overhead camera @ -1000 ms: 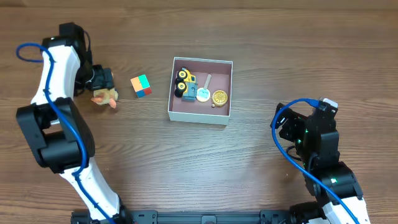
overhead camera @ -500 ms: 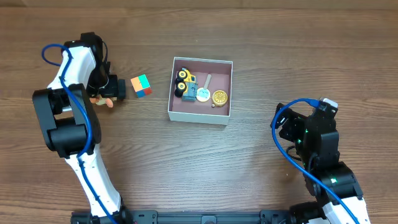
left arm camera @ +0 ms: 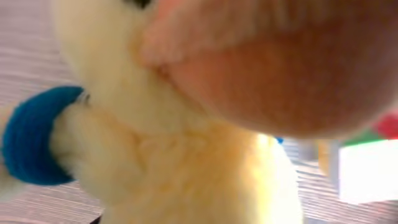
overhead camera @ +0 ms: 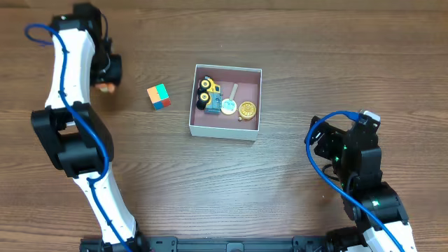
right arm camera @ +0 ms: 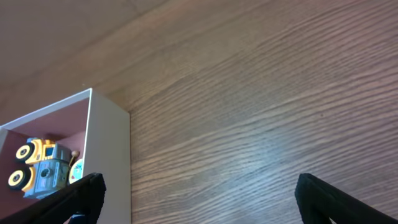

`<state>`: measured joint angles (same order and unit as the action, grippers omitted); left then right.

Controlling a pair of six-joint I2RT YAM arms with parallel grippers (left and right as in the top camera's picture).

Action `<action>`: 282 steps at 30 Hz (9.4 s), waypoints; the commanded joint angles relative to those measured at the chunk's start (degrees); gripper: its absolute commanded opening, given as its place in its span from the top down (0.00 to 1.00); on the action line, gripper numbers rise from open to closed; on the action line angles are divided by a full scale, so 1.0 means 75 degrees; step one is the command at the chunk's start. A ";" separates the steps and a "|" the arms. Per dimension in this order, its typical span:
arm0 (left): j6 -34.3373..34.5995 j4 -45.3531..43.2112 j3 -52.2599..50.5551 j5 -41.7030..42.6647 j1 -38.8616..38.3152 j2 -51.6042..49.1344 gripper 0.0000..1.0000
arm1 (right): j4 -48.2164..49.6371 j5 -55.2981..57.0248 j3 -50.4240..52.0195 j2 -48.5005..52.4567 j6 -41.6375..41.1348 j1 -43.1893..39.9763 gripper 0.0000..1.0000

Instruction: Pack container

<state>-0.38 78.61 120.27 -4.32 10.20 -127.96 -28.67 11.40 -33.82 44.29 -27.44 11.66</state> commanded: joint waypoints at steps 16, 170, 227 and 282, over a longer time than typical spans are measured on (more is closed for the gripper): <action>0.1355 0.2425 0.4010 0.1489 -0.4826 0.0055 0.41 | 0.0038 0.0105 -0.0015 -0.0052 -0.0061 -0.0020 0.00; 0.3401 -0.1046 -0.1247 0.0775 -0.1614 -0.0265 0.49 | 0.0038 0.0105 -0.0015 -0.0052 -0.0061 -0.0020 0.00; 0.4019 0.1722 0.0254 0.0848 -0.5077 -0.0274 0.93 | 0.0038 0.0105 -0.0015 -0.0052 -0.0061 -0.0020 0.00; 0.2276 0.2428 0.3567 0.2256 -0.3416 -0.0105 0.00 | 0.0038 0.0105 -0.0015 -0.0052 -0.0061 -0.0020 0.00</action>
<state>20.73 96.62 145.67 8.86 -17.06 -130.34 -28.67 11.38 -33.82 44.31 -27.44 11.66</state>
